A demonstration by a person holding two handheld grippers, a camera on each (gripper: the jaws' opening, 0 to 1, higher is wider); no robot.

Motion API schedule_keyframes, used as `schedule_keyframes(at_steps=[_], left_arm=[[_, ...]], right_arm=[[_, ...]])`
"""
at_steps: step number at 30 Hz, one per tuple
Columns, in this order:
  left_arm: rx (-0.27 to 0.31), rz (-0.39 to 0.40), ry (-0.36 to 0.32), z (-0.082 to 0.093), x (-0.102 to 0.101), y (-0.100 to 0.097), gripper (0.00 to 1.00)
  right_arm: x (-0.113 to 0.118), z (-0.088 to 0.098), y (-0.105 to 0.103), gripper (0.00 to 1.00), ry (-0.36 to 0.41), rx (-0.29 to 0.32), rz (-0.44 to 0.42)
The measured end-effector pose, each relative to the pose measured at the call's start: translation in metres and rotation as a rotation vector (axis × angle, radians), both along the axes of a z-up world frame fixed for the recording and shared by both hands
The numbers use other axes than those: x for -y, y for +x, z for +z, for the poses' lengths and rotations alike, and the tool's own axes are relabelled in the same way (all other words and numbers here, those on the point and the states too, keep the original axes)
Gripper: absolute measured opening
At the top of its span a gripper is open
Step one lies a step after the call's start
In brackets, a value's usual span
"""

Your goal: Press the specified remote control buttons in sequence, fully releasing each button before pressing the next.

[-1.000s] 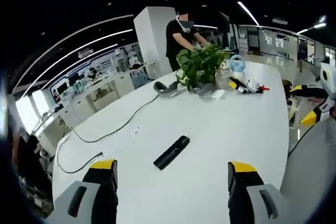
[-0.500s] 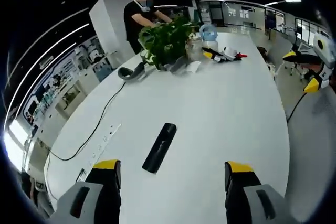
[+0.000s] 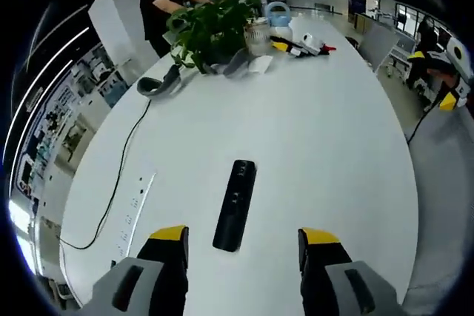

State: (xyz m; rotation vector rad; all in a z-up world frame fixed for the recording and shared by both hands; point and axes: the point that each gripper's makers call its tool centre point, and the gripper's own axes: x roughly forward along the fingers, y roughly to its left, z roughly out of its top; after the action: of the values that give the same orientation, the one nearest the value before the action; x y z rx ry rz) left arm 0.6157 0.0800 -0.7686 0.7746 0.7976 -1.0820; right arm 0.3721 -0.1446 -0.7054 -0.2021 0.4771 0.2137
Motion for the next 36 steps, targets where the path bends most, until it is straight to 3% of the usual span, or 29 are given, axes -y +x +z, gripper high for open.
schedule_keyframes(at_steps=[5, 8, 16, 21, 29, 36], left_arm=[[-0.003, -0.044, 0.077, -0.013, -0.002, 0.017, 0.52], [-0.04, -0.037, 0.099, -0.025, -0.002, 0.024, 0.47], [-0.114, -0.037, 0.178, -0.062, -0.007, 0.028, 0.46], [-0.15, -0.021, 0.158, -0.074, 0.0, 0.029, 0.44], [-0.139, -0.049, 0.2, -0.093, 0.0, 0.034, 0.36], [-0.171, -0.059, 0.261, -0.107, -0.007, 0.028, 0.35]], right_arm=[[-0.001, -0.002, 0.0, 0.7, -0.006, -0.01, 0.006], [-0.002, -0.004, 0.0, 0.7, -0.013, -0.019, 0.01], [-0.001, -0.006, 0.0, 0.69, -0.016, -0.029, 0.011], [-0.001, -0.007, 0.0, 0.68, -0.015, -0.033, 0.012], [-0.003, -0.008, 0.0, 0.67, -0.015, -0.04, 0.019], [-0.004, -0.009, -0.001, 0.65, -0.018, -0.044, 0.03]])
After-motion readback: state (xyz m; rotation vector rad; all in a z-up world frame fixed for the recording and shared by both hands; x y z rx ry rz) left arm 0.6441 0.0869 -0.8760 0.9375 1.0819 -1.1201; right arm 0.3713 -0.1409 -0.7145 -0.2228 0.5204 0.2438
